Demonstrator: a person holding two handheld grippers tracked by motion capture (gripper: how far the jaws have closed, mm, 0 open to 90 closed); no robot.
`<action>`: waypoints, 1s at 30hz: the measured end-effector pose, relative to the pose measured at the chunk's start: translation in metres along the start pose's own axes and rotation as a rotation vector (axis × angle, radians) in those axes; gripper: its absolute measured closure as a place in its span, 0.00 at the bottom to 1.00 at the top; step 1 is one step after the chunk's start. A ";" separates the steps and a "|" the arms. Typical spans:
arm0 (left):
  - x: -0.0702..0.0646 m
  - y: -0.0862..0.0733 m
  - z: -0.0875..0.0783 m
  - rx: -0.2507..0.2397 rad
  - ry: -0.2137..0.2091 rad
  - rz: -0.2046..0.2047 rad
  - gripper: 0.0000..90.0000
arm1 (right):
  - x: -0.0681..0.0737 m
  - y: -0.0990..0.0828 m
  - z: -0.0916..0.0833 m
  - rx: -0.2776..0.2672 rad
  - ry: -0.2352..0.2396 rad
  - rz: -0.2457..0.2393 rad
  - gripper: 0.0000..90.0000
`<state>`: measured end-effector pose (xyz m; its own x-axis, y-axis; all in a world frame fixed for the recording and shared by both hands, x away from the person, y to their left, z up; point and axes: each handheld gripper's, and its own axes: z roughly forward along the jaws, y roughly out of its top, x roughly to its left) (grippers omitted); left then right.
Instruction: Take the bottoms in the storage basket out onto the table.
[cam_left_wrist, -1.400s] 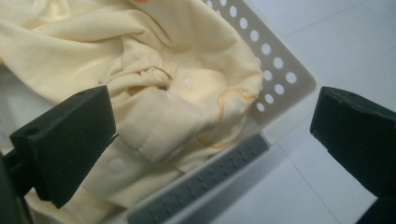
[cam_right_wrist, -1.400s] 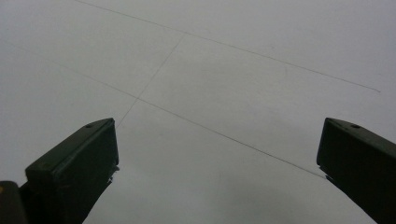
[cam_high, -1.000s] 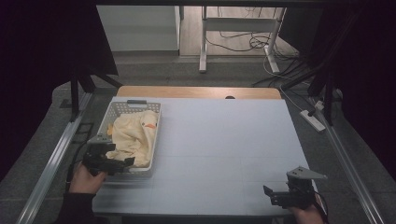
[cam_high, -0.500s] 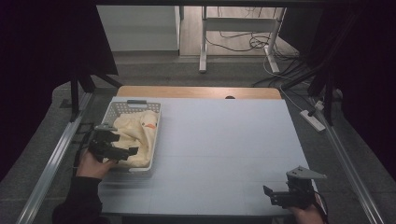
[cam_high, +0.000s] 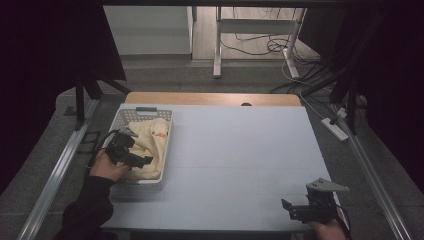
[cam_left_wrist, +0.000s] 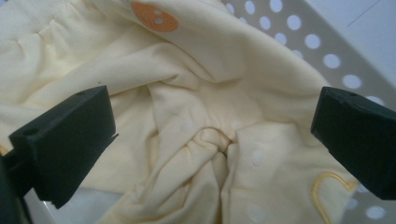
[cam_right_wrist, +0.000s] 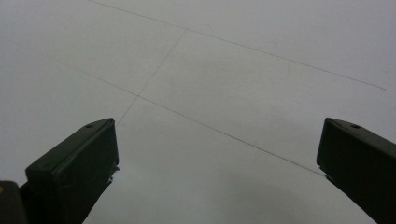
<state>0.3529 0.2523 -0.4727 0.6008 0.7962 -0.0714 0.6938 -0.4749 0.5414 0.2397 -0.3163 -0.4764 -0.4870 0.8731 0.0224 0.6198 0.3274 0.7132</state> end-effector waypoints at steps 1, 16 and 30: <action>0.002 0.002 0.003 0.013 0.002 0.003 0.00 | 0.000 0.000 0.000 0.002 0.000 -0.003 0.00; 0.012 0.010 0.049 0.184 -0.037 0.062 0.00 | 0.000 0.000 0.000 0.006 0.001 -0.008 0.00; 0.012 0.013 0.067 0.289 -0.009 0.016 0.02 | 0.002 0.000 0.000 0.009 -0.003 -0.023 0.00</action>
<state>0.3953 0.2306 -0.5227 0.6150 0.7852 -0.0730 0.7679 -0.5752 0.2819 0.2391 -0.3148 -0.4766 -0.4996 0.8663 0.0041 0.6142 0.3508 0.7069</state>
